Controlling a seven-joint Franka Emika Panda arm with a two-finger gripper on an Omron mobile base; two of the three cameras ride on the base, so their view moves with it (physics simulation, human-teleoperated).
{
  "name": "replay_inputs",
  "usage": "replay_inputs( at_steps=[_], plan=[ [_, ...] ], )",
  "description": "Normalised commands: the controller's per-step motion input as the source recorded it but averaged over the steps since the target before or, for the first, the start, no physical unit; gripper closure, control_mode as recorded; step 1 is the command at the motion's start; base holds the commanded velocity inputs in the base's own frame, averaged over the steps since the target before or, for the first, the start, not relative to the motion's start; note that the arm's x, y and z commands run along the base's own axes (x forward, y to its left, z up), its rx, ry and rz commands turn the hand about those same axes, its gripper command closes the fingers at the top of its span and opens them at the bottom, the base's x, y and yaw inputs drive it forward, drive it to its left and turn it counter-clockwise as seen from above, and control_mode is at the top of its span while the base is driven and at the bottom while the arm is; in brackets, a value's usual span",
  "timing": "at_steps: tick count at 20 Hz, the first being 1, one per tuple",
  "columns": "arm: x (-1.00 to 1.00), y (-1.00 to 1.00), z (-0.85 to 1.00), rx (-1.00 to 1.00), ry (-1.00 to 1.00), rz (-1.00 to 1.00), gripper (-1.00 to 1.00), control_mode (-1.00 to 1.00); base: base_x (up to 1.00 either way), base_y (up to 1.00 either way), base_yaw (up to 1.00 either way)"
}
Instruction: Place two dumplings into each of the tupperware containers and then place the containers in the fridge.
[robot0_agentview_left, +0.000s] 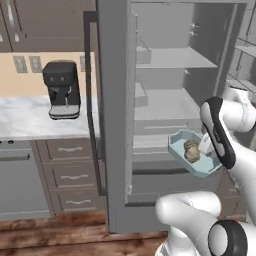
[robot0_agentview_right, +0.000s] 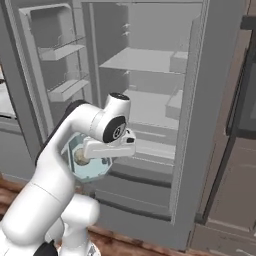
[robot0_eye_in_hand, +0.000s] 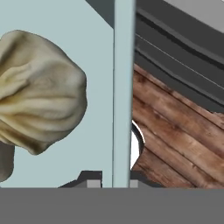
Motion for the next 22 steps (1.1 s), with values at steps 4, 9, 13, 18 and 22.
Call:
replay_inputs(
  at_steps=[4,9,13,18,22],
  plan=[
    [0.0,0.0,0.0,0.0,0.0,0.0,1.0,1.0,0.54,-0.08,0.23],
    [0.0,0.0,0.0,0.0,0.0,0.0,1.0,1.0,0.41,-0.18,0.25],
    [0.02,-0.07,0.04,-0.07,0.0,0.04,1.0,-1.0,0.09,-0.11,0.1],
    [0.06,-0.14,0.17,-0.19,0.02,-0.04,1.0,-1.0,0.0,0.0,0.0],
    [0.59,0.0,0.18,-0.12,-0.02,-0.27,1.0,-1.0,0.0,0.0,0.0]
  ],
)
